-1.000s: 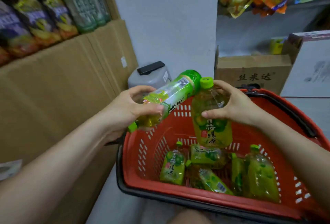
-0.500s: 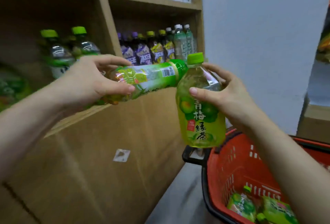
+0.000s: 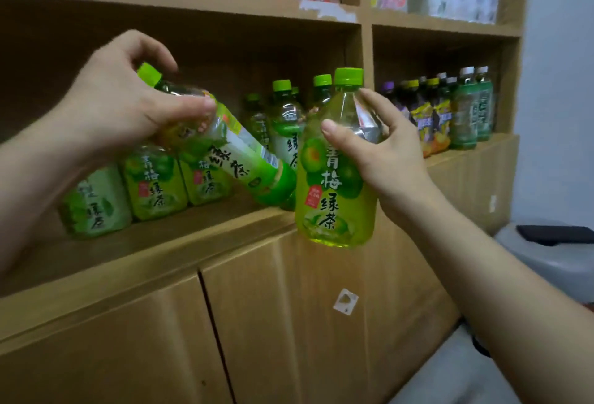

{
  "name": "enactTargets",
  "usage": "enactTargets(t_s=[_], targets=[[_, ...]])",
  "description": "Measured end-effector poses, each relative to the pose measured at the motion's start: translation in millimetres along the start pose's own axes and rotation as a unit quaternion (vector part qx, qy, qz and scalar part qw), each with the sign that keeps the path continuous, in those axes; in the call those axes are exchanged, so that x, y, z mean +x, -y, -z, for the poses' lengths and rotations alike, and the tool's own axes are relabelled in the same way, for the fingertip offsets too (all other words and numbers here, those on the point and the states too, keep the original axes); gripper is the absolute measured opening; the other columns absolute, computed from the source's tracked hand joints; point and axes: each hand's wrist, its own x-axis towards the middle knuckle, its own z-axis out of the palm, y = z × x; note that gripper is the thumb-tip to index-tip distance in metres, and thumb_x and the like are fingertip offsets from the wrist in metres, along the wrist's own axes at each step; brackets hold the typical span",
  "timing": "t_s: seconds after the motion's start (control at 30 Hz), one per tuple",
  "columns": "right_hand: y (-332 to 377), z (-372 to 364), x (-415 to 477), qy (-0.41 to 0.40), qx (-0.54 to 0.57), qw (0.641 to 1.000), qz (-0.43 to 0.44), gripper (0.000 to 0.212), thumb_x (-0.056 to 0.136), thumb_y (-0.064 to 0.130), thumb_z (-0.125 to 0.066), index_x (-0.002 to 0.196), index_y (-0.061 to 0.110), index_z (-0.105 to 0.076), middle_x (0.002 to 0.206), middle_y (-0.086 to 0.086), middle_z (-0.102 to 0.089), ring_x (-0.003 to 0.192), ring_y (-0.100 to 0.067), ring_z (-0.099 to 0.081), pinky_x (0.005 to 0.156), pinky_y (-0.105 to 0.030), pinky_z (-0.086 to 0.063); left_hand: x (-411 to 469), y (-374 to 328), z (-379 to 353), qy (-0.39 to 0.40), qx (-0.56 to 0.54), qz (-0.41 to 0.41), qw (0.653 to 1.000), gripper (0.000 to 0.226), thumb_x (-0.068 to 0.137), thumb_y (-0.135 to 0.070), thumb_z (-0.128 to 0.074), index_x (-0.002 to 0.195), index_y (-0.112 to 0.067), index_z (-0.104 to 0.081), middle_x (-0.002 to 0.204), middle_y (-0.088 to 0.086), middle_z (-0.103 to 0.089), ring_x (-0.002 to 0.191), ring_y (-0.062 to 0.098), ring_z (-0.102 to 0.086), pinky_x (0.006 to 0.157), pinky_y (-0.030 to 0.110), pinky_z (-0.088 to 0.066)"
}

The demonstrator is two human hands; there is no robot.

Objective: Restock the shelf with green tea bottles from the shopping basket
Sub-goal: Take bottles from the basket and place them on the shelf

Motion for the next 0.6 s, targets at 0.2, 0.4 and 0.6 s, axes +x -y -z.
enactTargets(t_s=[0.2, 0.4, 0.6], targets=[[-5.3, -52.6, 10.7, 0.048, -0.024, 0.998, 0.025, 0.081, 0.067, 0.047, -0.081, 0.138, 0.023, -0.051, 0.134, 0.003, -0.057, 0.124, -0.013, -0.054, 0.102, -0.041, -0.047, 24.6, 27.1, -28.0, 0.012, 0.087, 0.01, 0.996, 0.066, 0.058, -0.041, -0.086, 0.113, -0.034, -0.05, 0.091, -0.006, -0.06, 0.085, 0.015, -0.063, 0.071, 0.036, -0.056], [-23.6, -90.6, 12.5, 0.07, -0.044, 0.996, 0.014, 0.079, 0.069, 0.048, -0.08, 0.138, 0.024, -0.049, 0.137, 0.006, -0.054, 0.126, -0.011, -0.049, 0.104, -0.037, -0.045, 40.5, 67.4, -53.4, -0.012, 0.046, -0.004, 0.999, 0.053, 0.07, -0.037, -0.08, 0.113, -0.035, -0.049, 0.104, 0.0, -0.064, 0.096, 0.019, -0.063, 0.08, 0.044, -0.057], [-44.6, -118.7, 15.4, 0.064, -0.114, 0.99, 0.061, 0.063, 0.086, 0.056, -0.059, 0.14, 0.028, -0.043, 0.137, 0.003, -0.05, 0.119, -0.002, -0.041, 0.09, -0.018, -0.035, 42.4, 88.7, -66.0, 0.033, 0.05, 0.01, 0.998, 0.06, 0.092, -0.031, -0.058, 0.143, -0.041, -0.027, 0.14, 0.006, -0.048, 0.121, 0.021, -0.051, 0.097, 0.032, -0.043]])
